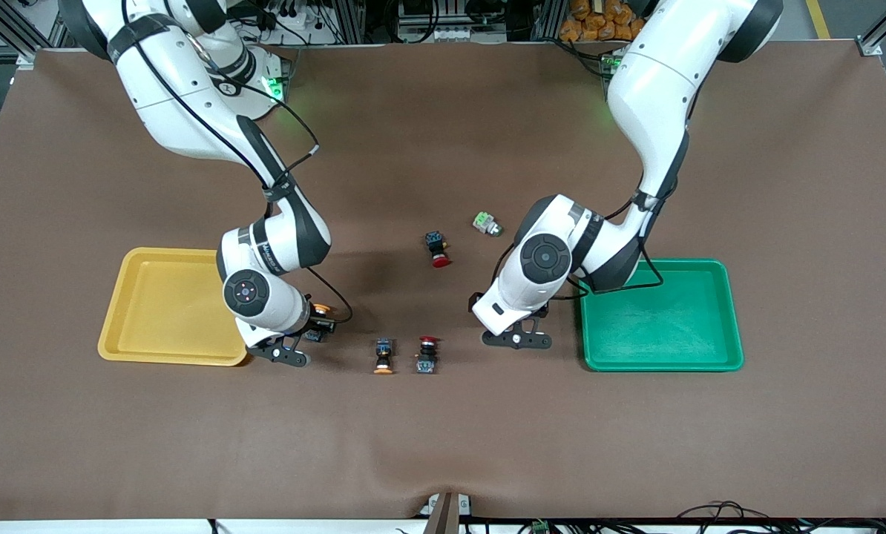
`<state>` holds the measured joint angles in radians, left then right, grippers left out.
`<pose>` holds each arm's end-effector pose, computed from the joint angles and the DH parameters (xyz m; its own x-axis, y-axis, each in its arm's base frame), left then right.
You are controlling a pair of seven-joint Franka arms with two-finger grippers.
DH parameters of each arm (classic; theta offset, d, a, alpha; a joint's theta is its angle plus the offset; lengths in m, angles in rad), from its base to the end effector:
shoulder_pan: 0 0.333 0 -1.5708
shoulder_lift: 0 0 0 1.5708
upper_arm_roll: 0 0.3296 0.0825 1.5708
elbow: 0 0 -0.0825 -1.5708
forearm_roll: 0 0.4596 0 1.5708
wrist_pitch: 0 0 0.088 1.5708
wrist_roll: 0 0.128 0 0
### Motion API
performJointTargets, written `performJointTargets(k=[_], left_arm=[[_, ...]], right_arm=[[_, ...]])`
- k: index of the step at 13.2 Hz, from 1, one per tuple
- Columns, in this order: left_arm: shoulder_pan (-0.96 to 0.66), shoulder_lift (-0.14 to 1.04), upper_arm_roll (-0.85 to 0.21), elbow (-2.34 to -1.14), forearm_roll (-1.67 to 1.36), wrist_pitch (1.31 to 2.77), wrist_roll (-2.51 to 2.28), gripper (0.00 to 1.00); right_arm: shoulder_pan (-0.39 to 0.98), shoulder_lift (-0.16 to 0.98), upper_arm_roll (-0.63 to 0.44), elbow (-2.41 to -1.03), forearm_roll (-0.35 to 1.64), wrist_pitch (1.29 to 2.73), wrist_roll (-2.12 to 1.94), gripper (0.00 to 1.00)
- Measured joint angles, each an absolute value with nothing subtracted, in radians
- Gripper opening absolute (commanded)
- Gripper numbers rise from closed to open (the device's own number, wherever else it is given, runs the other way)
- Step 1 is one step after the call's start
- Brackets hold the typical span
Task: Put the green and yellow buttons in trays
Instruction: 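Grasp the yellow button with the right gripper while the left gripper grasps green, then place the yellow button in the yellow tray with the right gripper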
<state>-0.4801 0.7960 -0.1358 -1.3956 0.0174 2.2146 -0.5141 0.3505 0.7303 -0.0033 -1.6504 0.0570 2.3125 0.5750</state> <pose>0.6693 -0.4505 0.1828 0.9974 -0.0708 -0.0159 -0.0692 -0.9939 0.0859 0.6924 0.2528 0.1139 0.9616 -0.2633 -0.0779 -0.2636 -0.9646 0.0063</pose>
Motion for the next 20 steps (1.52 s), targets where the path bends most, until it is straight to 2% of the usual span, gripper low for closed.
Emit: performJointTargets(k=[4, 5, 6, 7, 9, 10, 11, 15, 20], left_arm=[[-0.486, 0.849, -0.136, -1.399, 0.017, 2.258, -0.516, 1.00], [-0.487, 0.860, -0.136, -1.400, 0.017, 2.260, -0.516, 0.97], [-0.488, 0.868, -0.136, -1.401, 0.017, 2.262, -0.517, 0.84], [-0.488, 0.874, -0.136, -1.402, 0.017, 2.262, -0.517, 0.55], [-0.490, 0.876, -0.136, -1.404, 0.017, 2.263, -0.523, 0.21], [-0.491, 0.876, -0.137, -1.404, 0.017, 2.264, -0.531, 0.06], [-0.493, 0.876, -0.137, -1.404, 0.017, 2.264, -0.534, 0.00], [-0.495, 0.870, -0.138, -1.399, 0.017, 2.265, -0.535, 0.00], [-0.456, 0.788, -0.124, -1.386, 0.017, 2.169, -0.535, 0.00]], right_arm=[[0.350, 0.723, -0.004, -1.651, 0.055, 2.312, 0.576, 0.00], [0.350, 0.710, -0.006, -1.647, 0.049, 2.293, 0.576, 0.00], [0.350, 0.689, -0.007, -1.641, 0.036, 2.260, 0.575, 0.00], [0.350, 0.659, -0.007, -1.635, 0.019, 2.220, 0.571, 0.00], [0.350, 0.586, -0.007, -1.623, -0.004, 2.124, 0.528, 0.00], [0.349, 0.554, -0.009, -1.609, -0.005, 2.069, 0.495, 0.00], [0.343, 0.528, -0.013, -1.589, -0.006, 2.007, 0.457, 0.00], [0.253, 0.444, -0.020, -1.534, -0.008, 1.822, 0.227, 0.00], [0.055, 0.413, -0.026, -1.536, -0.029, 1.786, -0.073, 0.00]])
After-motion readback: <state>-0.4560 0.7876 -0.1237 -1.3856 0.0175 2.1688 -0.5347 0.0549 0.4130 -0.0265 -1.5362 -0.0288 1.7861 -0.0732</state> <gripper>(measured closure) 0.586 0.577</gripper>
